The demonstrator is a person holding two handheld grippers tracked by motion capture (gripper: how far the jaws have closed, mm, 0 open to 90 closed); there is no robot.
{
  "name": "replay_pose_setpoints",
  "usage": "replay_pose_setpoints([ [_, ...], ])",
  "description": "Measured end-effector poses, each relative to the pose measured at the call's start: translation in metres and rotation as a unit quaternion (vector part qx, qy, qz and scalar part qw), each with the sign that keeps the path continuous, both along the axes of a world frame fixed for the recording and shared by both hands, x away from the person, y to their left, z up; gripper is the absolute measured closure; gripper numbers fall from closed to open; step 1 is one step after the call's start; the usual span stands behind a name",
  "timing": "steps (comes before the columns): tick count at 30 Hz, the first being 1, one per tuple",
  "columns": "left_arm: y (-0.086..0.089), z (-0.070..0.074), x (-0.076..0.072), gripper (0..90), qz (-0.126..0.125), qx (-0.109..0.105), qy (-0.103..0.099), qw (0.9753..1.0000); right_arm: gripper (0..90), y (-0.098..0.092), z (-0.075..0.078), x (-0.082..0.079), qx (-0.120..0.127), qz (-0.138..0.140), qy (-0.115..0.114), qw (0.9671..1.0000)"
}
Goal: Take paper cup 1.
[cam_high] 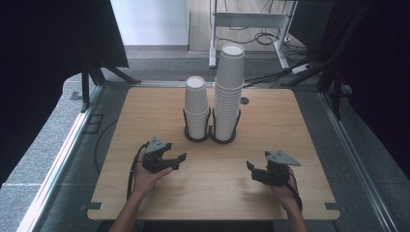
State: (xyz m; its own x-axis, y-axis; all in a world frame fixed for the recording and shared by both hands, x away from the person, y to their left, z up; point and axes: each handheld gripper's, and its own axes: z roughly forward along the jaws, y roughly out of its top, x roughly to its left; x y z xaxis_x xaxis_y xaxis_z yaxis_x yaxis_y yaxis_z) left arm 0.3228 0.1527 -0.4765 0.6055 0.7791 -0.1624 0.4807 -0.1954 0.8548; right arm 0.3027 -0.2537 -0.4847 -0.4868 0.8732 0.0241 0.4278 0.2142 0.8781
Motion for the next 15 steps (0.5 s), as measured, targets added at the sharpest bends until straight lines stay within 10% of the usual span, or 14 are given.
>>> replay_pose_setpoints([
  [2,-0.001,0.000,0.000,24.0,0.001,0.010,-0.001,0.9999,18.9,-0.007,0.004,0.001,0.030,-0.009,-0.001,0.9995],
  [15,0.011,0.001,-0.013,22.4,0.000,0.010,0.010,0.9999,21.0,-0.008,0.013,0.007,0.032,0.000,-0.018,0.9993],
])
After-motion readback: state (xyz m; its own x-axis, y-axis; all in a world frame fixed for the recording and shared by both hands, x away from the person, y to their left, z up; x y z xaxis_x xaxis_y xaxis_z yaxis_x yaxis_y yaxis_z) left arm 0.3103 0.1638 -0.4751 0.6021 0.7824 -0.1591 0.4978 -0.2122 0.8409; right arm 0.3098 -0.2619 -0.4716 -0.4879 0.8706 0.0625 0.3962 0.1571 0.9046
